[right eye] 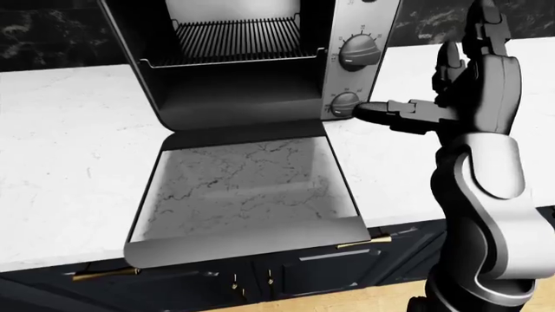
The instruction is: Close the toaster oven door.
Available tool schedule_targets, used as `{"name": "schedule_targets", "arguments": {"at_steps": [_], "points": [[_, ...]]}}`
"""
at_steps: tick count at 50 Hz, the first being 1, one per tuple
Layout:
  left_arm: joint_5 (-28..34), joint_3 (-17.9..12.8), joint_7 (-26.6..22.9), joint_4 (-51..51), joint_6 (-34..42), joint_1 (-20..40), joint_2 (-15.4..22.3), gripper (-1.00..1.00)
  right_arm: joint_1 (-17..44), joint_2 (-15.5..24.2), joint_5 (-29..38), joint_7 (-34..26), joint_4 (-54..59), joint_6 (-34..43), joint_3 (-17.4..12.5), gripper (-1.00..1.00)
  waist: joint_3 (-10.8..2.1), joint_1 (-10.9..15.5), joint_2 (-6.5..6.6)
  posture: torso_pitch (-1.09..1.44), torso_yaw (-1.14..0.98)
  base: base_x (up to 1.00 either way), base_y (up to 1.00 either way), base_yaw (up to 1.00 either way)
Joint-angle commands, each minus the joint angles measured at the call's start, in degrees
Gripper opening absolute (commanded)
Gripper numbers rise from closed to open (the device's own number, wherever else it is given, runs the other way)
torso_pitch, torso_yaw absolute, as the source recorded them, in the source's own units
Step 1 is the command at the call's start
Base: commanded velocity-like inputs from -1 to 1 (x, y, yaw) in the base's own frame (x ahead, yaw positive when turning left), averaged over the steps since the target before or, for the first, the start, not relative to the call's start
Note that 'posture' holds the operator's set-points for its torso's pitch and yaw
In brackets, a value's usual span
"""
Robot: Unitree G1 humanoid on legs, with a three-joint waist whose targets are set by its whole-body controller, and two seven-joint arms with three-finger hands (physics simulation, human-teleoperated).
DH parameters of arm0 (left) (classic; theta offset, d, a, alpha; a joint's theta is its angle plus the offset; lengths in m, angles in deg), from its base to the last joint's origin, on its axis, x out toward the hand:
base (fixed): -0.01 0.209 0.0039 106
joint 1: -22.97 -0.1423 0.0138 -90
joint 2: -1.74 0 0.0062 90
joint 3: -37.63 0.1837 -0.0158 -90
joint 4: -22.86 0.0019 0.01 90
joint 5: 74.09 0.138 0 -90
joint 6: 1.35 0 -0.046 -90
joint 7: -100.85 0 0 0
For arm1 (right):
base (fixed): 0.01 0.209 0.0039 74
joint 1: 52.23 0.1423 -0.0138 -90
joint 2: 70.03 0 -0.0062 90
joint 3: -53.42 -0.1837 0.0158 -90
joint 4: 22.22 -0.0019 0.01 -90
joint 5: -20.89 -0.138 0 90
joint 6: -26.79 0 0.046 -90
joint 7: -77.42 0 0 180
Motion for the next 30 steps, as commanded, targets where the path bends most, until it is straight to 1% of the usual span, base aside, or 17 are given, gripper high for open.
{"name": "schedule_targets", "arguments": {"at_steps": [1, 6, 9, 13, 15, 21, 25, 30], "points": [[-0.2, -1.0, 0.1, -1.6, -1.7, 0.8, 1.6, 1.0, 1.5, 0.8, 0.0, 0.0, -1.4, -1.7, -0.8, 1.0, -1.11, 0.0, 0.27, 0.0, 0.0, 0.0, 0.0, 0.0], [-0.4, -1.0, 0.2, -1.6, -1.5, 0.9, 1.9, 1.0, 1.7, 1.0, -0.7, 0.4, -1.3, -1.4, -1.0, 1.0, -1.03, 0.0, 0.29, 0.0, 0.0, 0.0, 0.0, 0.0], [-0.5, -1.1, 0.3, -1.4, -1.5, 0.9, 2.1, 1.0, 1.5, 2.1, -0.3, -0.2, -0.4, -1.6, -1.0, 1.0, -0.98, 0.0, 0.28, 0.0, 0.0, 0.0, 0.0, 0.0], [-0.6, -1.1, 0.5, -1.5, -1.3, 1.0, 2.2, 1.0, 0.0, 4.4, 3.4, -3.5, 1.9, -3.6, -1.2, 1.0, -0.88, 0.0, 0.19, 0.0, 0.0, 0.0, 0.0, 0.0], [-0.7, -1.1, 0.5, -1.6, -1.2, 1.0, 2.3, 1.0, 0.2, 4.2, 3.8, -4.6, 2.9, -4.1, -2.2, 1.0, -0.87, 0.0, 0.14, 0.0, 0.0, 0.0, 0.0, 0.0], [-0.3, -0.9, 0.3, -1.7, -1.8, 0.9, 2.1, 1.0, -0.7, 6.6, 9.3, -9.2, 5.5, -9.0, -2.5, 1.0, -0.88, 0.0, 0.11, 0.0, 0.0, 0.0, 0.0, 0.0], [-0.1, -0.9, 0.1, -1.7, -1.8, 0.9, 2.0, 1.0, -1.0, 7.0, 12.4, -12.0, 5.9, -10.9, -2.3, 1.0, -0.94, 0.0, 0.13, 0.0, 0.0, 0.0, 0.0, 0.0], [0.0, -1.0, -0.1, -1.7, -2.0, 0.8, 2.0, 1.0, -2.3, 6.3, 15.8, -15.7, 5.7, -12.6, -2.1, 1.0, -1.04, 0.0, 0.11, 0.0, 0.0, 0.0, 0.0, 0.0]]}}
